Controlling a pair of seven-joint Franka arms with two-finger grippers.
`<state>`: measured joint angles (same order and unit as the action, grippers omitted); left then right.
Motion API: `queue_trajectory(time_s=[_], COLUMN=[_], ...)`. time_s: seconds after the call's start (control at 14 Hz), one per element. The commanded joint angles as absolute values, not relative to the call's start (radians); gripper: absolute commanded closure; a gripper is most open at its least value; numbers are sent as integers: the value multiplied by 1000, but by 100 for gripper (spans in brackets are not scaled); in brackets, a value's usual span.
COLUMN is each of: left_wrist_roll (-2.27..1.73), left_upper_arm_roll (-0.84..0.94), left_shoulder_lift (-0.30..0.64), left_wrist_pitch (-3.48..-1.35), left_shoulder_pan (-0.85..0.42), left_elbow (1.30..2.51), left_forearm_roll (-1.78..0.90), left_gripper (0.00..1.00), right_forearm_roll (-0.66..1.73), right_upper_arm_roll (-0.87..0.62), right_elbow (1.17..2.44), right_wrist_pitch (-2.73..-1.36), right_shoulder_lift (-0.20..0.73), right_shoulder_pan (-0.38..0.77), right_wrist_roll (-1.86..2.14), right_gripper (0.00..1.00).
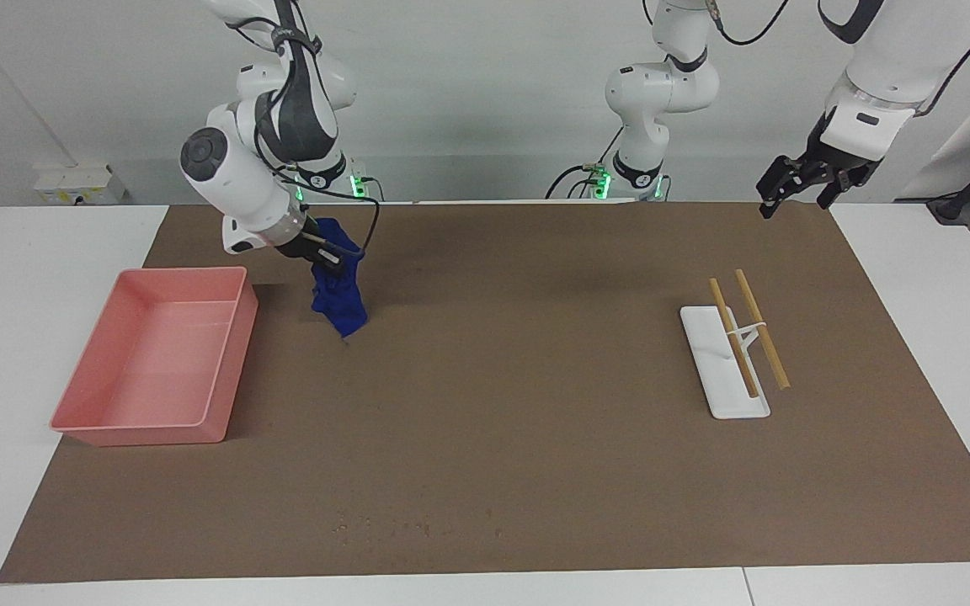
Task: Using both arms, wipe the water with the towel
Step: 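Lower the blue cloth into the pink bin with the right gripper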
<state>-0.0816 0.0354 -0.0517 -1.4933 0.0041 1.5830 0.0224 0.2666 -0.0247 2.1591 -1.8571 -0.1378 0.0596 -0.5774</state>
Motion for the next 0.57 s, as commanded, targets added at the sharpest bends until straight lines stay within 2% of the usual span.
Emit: queue_trajectory(time_s=[0.0,0.21,0.5], left_wrist_roll=[-48,-46,-51], left_upper_arm_roll=[32,32,31], left_shoulder_lift=[-75,-80,-86], left_wrist_pitch=[-1500,-1511,-1542], left_shoulder_pan=[-8,-6,-14], left_elbow=[1611,1621,1641], left_forearm_roll=[-1,-5,-3], left_gripper=[0,0,0], right_forearm_roll=[223,151,19], right_upper_arm_roll=[-29,-29,-29], right_elbow=[1979,1869,1884], right_wrist_pitch=[-1754,-1733,-1793], right_shoulder_lift=[-129,-104,-95], right_shoulder_pan=[-7,-93,-198], right_wrist_roll=[-549,-473,-178], right_gripper=[100,100,100])
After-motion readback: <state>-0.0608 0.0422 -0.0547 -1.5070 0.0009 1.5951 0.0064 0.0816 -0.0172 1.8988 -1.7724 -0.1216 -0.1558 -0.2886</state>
